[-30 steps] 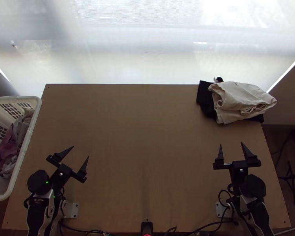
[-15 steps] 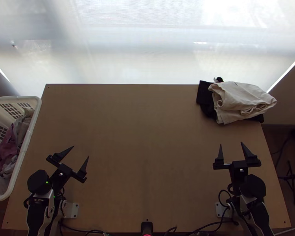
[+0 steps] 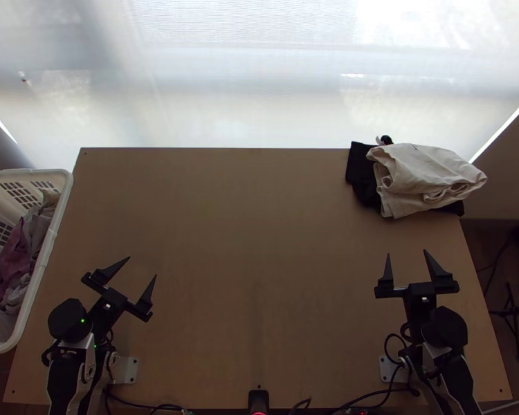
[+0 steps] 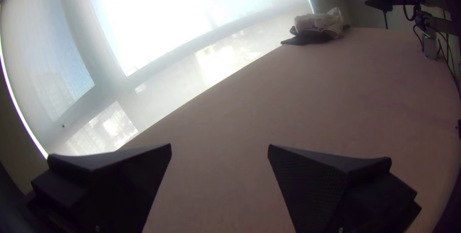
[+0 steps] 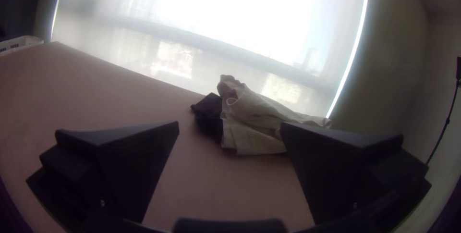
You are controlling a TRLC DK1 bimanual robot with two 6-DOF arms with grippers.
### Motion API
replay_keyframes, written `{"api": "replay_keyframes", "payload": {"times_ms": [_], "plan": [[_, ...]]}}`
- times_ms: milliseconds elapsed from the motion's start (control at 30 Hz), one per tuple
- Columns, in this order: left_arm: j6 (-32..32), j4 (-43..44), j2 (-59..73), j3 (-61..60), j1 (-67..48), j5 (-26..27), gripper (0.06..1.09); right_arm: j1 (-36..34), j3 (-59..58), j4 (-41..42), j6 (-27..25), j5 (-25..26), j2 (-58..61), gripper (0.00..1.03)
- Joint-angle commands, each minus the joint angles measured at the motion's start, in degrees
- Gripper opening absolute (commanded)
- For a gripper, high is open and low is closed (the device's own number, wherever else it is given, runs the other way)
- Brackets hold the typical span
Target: Fold the t-shirt
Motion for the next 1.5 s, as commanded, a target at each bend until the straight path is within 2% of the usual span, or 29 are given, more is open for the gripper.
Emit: {"api": "replay_keyframes", "payload": {"times_ms": [0, 933, 1033, 1467], "plan": [[0.1, 0.0, 0.0, 0.0, 0.0, 0.0, 1.04, 0.0, 0.0, 0.0, 0.0, 0.0, 0.0, 0.98], [0.0, 0.0, 0.0, 0.0, 0.0, 0.0, 1.04, 0.0, 0.0, 0.0, 0.0, 0.0, 0.0, 0.98], [0.1, 0.0, 0.0, 0.0, 0.0, 0.0, 1.04, 1.0, 0.0, -0.2, 2.7, -0.1, 0.0, 0.98], [-1.3, 0.5, 0.0, 0.0, -0.8, 0.2, 1.04, 1.1, 0.0, -0.2, 2.8, -0.1, 0.0, 0.98]]}}
